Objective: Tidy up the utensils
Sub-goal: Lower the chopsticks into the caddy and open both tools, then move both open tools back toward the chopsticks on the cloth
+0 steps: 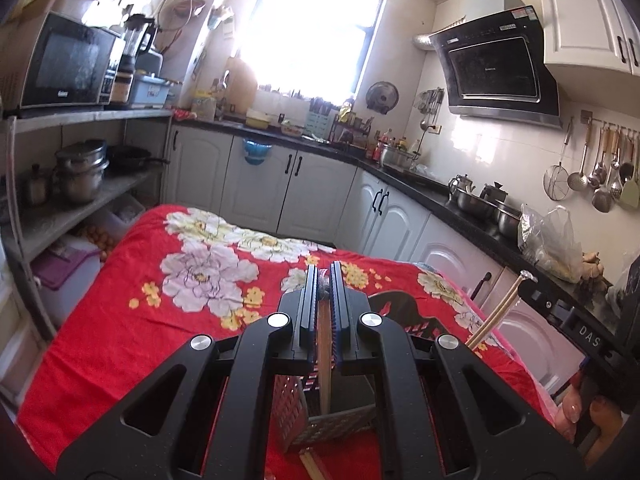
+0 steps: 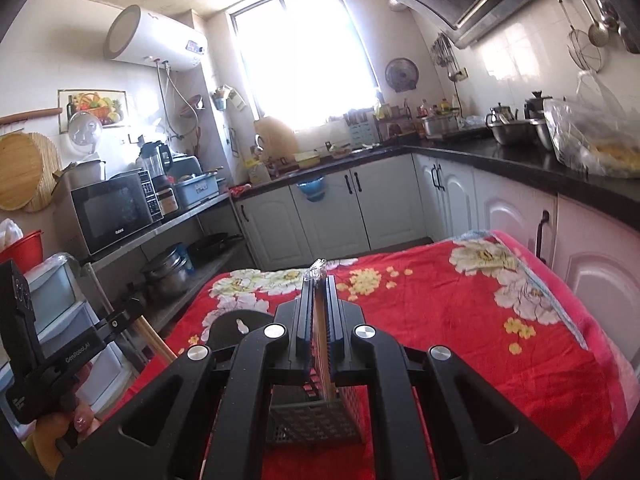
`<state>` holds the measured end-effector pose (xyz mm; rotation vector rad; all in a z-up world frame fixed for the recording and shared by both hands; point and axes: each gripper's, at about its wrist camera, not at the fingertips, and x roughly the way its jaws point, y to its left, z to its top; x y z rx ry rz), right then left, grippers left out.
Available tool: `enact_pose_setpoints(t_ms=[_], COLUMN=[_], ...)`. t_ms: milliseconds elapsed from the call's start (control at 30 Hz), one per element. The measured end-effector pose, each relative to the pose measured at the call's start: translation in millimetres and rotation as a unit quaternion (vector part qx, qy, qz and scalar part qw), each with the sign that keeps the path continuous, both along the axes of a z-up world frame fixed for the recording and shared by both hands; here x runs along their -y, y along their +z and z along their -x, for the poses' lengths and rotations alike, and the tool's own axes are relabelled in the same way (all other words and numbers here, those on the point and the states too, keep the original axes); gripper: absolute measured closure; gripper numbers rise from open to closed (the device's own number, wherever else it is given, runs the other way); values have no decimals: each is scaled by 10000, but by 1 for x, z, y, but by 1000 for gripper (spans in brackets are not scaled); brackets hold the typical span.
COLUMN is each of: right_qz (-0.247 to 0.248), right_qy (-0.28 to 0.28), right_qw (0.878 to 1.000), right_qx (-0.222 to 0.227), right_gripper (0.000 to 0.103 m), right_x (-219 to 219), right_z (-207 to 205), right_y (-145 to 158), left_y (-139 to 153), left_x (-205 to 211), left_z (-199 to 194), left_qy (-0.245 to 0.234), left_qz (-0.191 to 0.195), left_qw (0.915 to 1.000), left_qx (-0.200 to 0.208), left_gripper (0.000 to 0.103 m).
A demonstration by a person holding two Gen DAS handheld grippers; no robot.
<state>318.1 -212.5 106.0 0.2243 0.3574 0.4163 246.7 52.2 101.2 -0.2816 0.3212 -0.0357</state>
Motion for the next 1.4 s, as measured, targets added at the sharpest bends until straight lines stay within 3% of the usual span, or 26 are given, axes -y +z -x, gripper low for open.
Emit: enact_pose_setpoints(t_ms=[167, 233, 300, 367, 433, 567, 767, 833, 933, 1100, 1400], right_qz=[-14, 14, 44, 39, 96, 151, 279, 330, 378, 436, 583], right_qy=[-13, -2, -4, -8, -17, -18, 13, 24, 82, 221, 510], right_qw=[9999, 9999, 9998, 9997, 9996, 9995, 9993, 9993, 9991, 9987, 9968], right_qx=[-100, -132, -199, -243, -269, -292, -230, -200, -179, -152, -175], right_gripper=[80, 79, 70, 65, 65, 57, 48, 45, 40, 34, 33], right_x=[4, 4, 4, 5, 5, 8, 10, 10, 8, 5, -6], right_z=[5, 7, 8, 11, 14, 20, 37, 42, 51, 66, 89], right_y=[-5, -7, -9, -11, -13, -16, -17, -17, -17, -18, -23], left_y=[-4, -4, -4, -5, -6, -7, -6, -7, -6, -6, -19], left_x=[-5, -6, -7, -8, -8, -7, -9, -11, -13, -17, -24], left_z=[4, 6, 8, 11, 13, 18, 31, 36, 46, 63, 85], left_qy=[27, 22, 11, 0, -12, -84, -149, -161, -181, -184, -148], left_qz=[103, 135, 152, 178, 201, 204, 350, 433, 508, 603, 669], left_qw=[9999, 9999, 9998, 9997, 9996, 9996, 9991, 9988, 9985, 9980, 9974], left_qx=[-78, -102, -124, -159, -181, -200, -175, -141, -93, -48, -209], left_gripper=[100, 100, 100, 94, 80, 70, 39, 23, 13, 11, 11])
